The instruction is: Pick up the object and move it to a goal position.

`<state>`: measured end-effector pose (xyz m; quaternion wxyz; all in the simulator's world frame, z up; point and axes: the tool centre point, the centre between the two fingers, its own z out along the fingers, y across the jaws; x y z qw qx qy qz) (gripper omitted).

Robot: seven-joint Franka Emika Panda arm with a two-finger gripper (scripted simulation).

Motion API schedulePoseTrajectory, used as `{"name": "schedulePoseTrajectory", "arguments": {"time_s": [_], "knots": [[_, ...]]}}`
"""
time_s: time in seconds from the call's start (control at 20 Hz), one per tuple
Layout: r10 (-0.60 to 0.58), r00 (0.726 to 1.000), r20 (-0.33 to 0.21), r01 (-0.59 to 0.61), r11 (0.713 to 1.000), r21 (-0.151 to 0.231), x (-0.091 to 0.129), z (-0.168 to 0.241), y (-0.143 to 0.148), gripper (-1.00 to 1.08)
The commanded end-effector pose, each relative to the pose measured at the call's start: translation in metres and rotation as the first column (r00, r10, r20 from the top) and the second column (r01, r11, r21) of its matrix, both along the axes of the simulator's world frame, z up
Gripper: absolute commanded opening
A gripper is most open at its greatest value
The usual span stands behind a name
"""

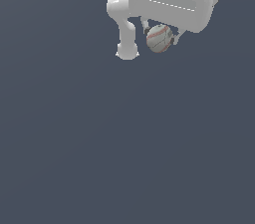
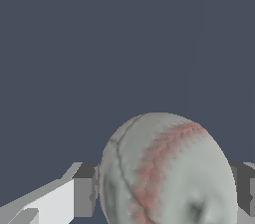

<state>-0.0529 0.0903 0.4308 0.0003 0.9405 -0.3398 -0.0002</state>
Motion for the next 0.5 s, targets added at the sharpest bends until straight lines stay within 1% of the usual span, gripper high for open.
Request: {"name": "schedulePoseTrajectory", "arguments": {"time_s": [0.0, 0.2, 0.45], "knots": [[0.000, 1.000, 0.001, 0.000, 1.000, 0.000, -0.006, 0.019, 0.001, -1.00], [0.000, 1.000, 0.001, 0.000, 1.000, 0.000, -0.012, 0.039, 0.001, -1.00], [0.001, 1.000, 0.001, -0.001, 1.000, 0.000, -0.015, 0.051, 0.002, -1.00]]}}
